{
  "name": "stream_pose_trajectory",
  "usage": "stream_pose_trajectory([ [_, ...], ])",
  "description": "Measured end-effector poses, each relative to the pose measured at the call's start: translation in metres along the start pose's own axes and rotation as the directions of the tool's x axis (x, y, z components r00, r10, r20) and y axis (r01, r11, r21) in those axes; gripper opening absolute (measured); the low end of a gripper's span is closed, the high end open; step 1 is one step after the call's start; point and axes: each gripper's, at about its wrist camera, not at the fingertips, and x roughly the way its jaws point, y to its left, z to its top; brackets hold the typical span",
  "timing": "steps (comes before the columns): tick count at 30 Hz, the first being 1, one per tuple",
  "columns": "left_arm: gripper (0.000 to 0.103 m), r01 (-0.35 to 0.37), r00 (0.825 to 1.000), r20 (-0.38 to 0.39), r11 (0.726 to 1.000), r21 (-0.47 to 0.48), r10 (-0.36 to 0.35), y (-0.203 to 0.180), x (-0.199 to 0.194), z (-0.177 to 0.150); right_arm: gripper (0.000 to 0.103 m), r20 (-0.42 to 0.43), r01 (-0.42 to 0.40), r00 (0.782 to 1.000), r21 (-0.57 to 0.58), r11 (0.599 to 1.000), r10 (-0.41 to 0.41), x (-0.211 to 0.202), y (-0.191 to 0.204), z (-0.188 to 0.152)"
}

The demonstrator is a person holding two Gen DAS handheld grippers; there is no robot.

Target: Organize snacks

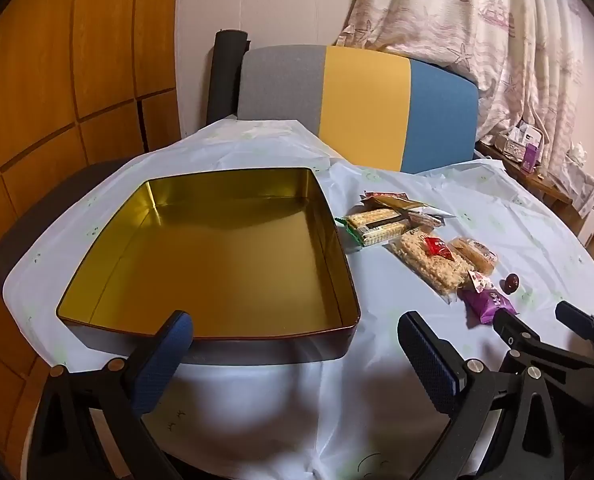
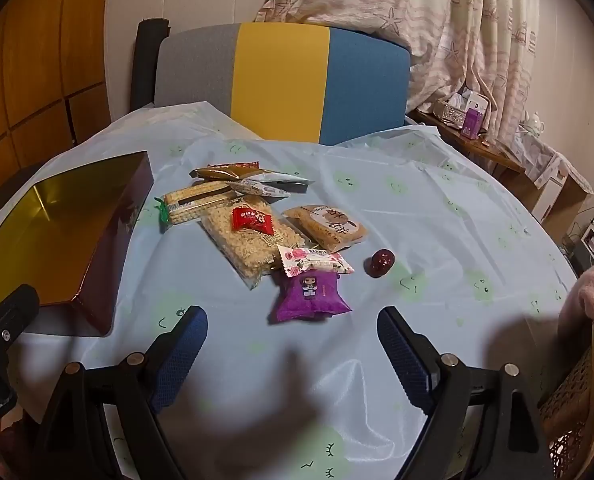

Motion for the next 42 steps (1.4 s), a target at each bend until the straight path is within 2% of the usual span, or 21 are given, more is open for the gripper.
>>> stream_pose_trajectory([
  [6,0.103,0.014,1.000,-0.003,1.000,0.025,-0.014,-0.003,0.000,-0.001,0.089,-0.020,0.004,1.000,0.016,1.000,-0.003,0.003,0.002,0.001],
  [11,0.103,0.011,1.000,0.002,0.998,0.055,-0.011,-0.011,-0.002,-0.001,0.089,0.009,0.001,1.000,0.011,1.000,-0.001,0.003,-0.009,0.000],
  [42,0.103,0.021,1.000,-0.006,0.995,0.099,-0.020,-0.024,-0.003,-0.001,0.089,0.003,0.011,1.000,0.030,0.999,-0.011,0.009,-0.027,0.001],
])
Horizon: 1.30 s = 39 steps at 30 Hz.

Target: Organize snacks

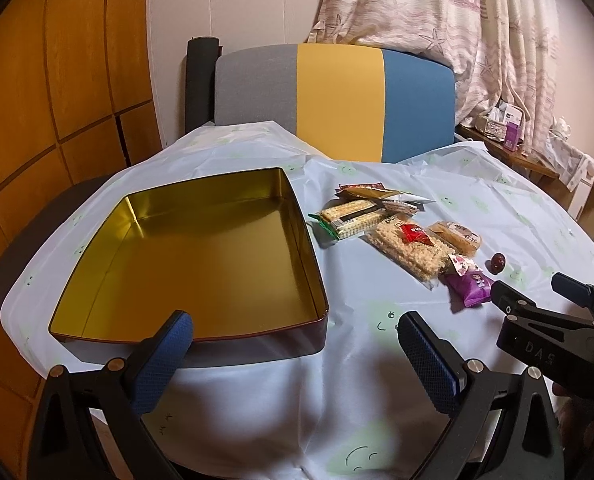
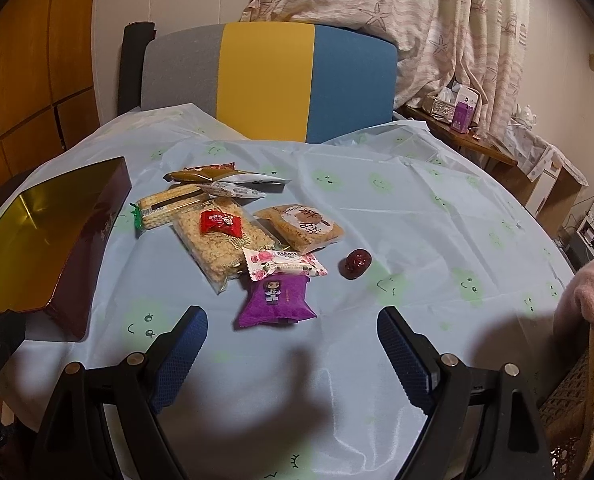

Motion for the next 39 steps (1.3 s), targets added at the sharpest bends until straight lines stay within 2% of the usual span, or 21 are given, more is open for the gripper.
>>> stream_pose_trajectory([
  [32,0.103,0.022,1.000,-0.004,0.999,0.039,-0.022,-0.014,-0.002,-0.001,0.089,0.010,0.007,1.000,0.023,1.000,-0.008,0.000,-0.016,0.003],
  [39,0.103,0.039,0.999,-0.004,0.998,0.058,-0.039,-0.020,-0.001,0.000,0.089,0.005,-0.012,1.000,0.006,1.000,0.012,0.002,-0.028,0.016],
])
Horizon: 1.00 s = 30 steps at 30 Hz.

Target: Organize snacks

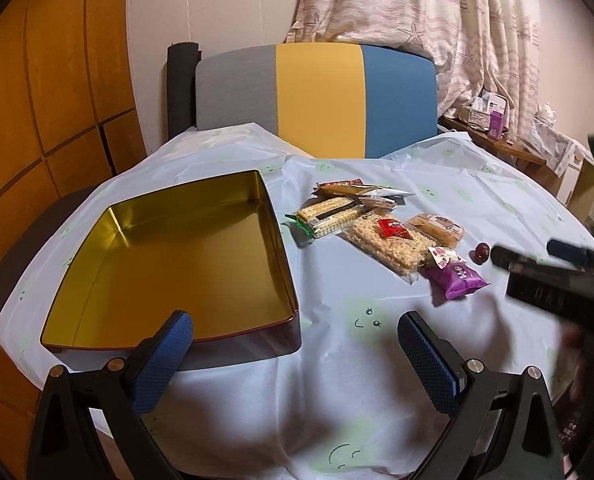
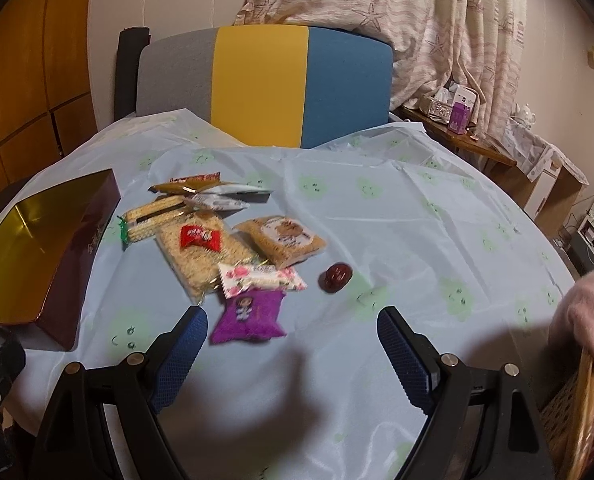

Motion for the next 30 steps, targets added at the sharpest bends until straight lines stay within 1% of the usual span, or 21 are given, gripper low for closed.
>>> stream_pose_trajectory([
  [4,0.103,0.025,1.000,-0.007,1.000,0.003,-0.025,-0.002,0.002,0.001,0.089,-0.007,-0.012,1.000,-0.010,1.000,0.011,0.003,-0.018,0.020],
  [6,0.103,0.045,0.999,-0.014,0.999,0.005,-0.044,-0.003,0.003,0.002,0.089,-0.022,-0.036,0.999,-0.010,0.999,0.036,0.007,-0.030,0.034],
  [8,0.103,0.063,0.998,-0.028,0.998,0.006,-0.063,-0.004,0.005,0.004,0.089,-0.037,-0.056,0.998,-0.015,0.998,0.056,0.014,-0.045,0.051],
  [9,0.103,0.086,0.995,-0.046,0.996,-0.001,-0.086,-0.004,0.007,0.005,0.089,-0.044,-0.065,0.997,-0.016,0.998,0.064,0.017,-0.050,0.058],
  [12,0.103,0.144,0.984,-0.101,0.989,-0.010,-0.145,-0.009,0.013,0.008,0.089,-0.080,-0.104,0.991,-0.003,0.995,0.104,0.042,-0.073,0.083],
  [13,0.103,0.156,0.982,-0.106,0.988,-0.004,-0.155,-0.012,0.014,0.009,0.089,-0.092,-0.112,0.989,0.004,0.994,0.112,0.049,-0.077,0.087],
  [14,0.103,0.165,0.981,-0.109,0.986,0.007,-0.163,-0.015,0.015,0.010,0.089,-0.110,-0.135,0.985,0.016,0.991,0.136,0.060,-0.083,0.093],
  [16,0.103,0.204,0.972,-0.123,0.979,0.022,-0.200,-0.022,0.017,0.012,0.088,-0.165,-0.183,0.968,0.056,0.982,0.190,0.085,-0.093,0.098],
  [17,0.102,0.215,0.969,-0.131,0.976,0.022,-0.210,-0.024,0.018,0.013,0.086,-0.188,-0.215,0.956,0.068,0.974,0.224,0.096,-0.094,0.097],
  [18,0.102,0.221,0.967,-0.138,0.975,0.024,-0.216,-0.027,0.020,0.015,0.075,-0.203,-0.247,0.945,0.073,0.966,0.257,0.106,-0.095,0.096],
  [19,0.101,0.225,0.966,-0.141,0.974,0.027,-0.219,-0.030,0.022,0.017,0.060,-0.224,-0.240,0.942,0.073,0.968,0.250,0.115,-0.094,0.093],
  [20,0.100,0.225,0.965,-0.144,0.974,0.029,-0.218,-0.033,0.023,0.018,0.053,-0.253,-0.208,0.943,0.061,0.976,0.217,0.119,-0.091,0.091],
  [21,0.100,0.223,0.965,-0.147,0.974,0.029,-0.217,-0.035,0.026,0.020,0.046,-0.270,-0.193,0.942,0.049,0.980,0.199,0.122,-0.089,0.089],
  [22,0.100,0.229,0.962,-0.155,0.973,0.025,-0.223,-0.037,0.030,0.023,0.044,-0.281,-0.195,0.939,0.046,0.980,0.201,0.124,-0.088,0.088],
  [24,0.091,0.253,0.951,-0.187,0.968,0.006,-0.247,-0.043,0.039,0.028,0.038,-0.304,-0.211,0.928,0.045,0.976,0.215,0.125,-0.088,0.084],
  [25,0.085,0.265,0.944,-0.205,0.964,0.005,-0.258,-0.045,0.043,0.030,0.036,-0.309,-0.214,0.926,0.046,0.976,0.218,0.124,-0.088,0.083],
  [26,0.082,0.277,0.938,-0.218,0.961,0.009,-0.269,-0.049,0.048,0.032,0.036,-0.312,-0.226,0.921,0.056,0.972,0.232,0.123,-0.089,0.083],
  [27,0.081,0.290,0.933,-0.228,0.957,0.018,-0.278,-0.055,0.052,0.034,0.036,-0.321,-0.250,0.911,0.070,0.966,0.259,0.124,-0.090,0.082],
  [28,0.079,0.297,0.931,-0.231,0.954,0.026,-0.284,-0.059,0.053,0.036,0.036,-0.338,-0.273,0.897,0.085,0.958,0.286,0.127,-0.090,0.083],
  [30,0.079,0.318,0.925,-0.233,0.947,0.040,-0.301,-0.069,0.056,0.037,0.036,-0.410,-0.315,0.846,0.129,0.940,0.340,0.134,-0.090,0.076],
])
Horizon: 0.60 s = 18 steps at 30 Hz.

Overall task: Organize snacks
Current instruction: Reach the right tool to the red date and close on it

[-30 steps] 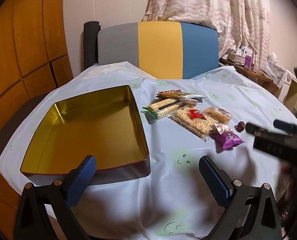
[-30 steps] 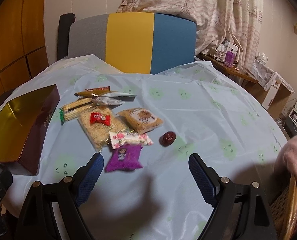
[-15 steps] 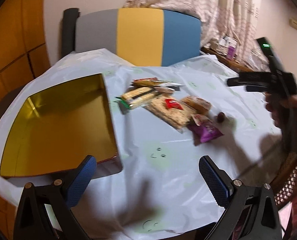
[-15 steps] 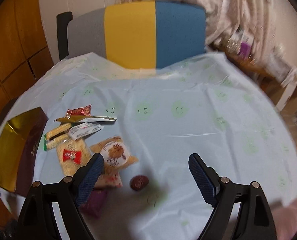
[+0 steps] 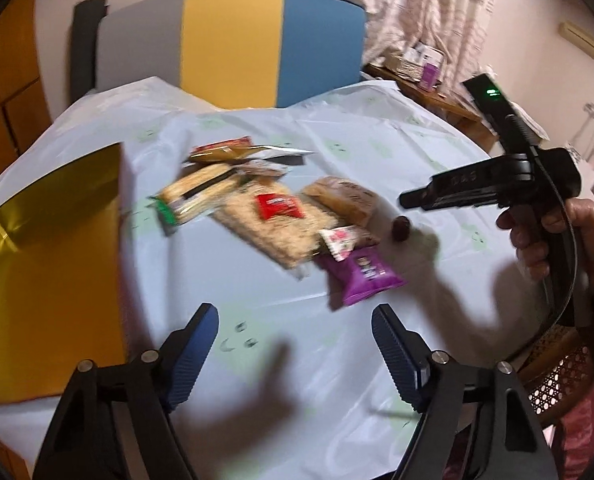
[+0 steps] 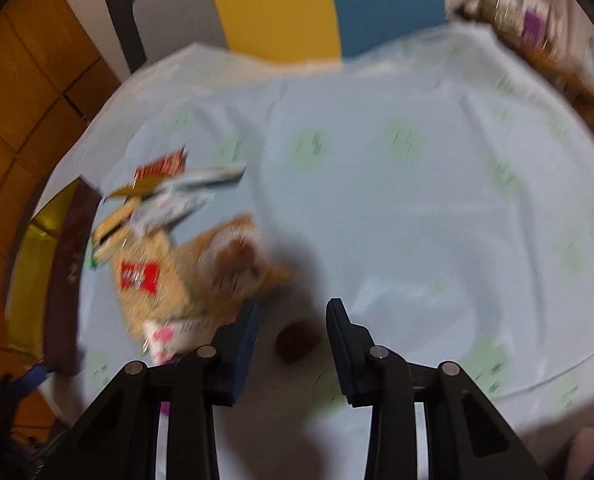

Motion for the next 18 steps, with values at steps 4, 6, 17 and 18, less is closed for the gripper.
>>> stream_pose_trajectory([
  [4,0.081,0.018,1.000,-0.012,1.000,-0.003,-0.018,-0.010,0.011,0.002,0.036,-0.067,0.015,0.998,0.023,1.000,-0.014,0.012,-0.004,-0.003],
  [6,0.081,0.018,1.000,-0.024,1.000,-0.001,-0.018,-0.013,0.017,0.001,0.036,-0.091,-0.013,0.996,0.042,0.999,0.017,0.015,-0.006,-0.004],
  [17,0.082,0.009,0.999,-0.038,0.998,-0.067,-0.011,-0.004,0.035,0.001,0.025,-0.133,0.105,0.985,-0.048,0.993,-0.111,0.031,0.006,-0.008],
  [18,0.082,0.004,1.000,-0.024,0.997,-0.079,-0.006,0.001,0.034,0.004,0.024,-0.120,0.118,0.985,-0.071,0.990,-0.126,0.031,0.009,-0.008],
])
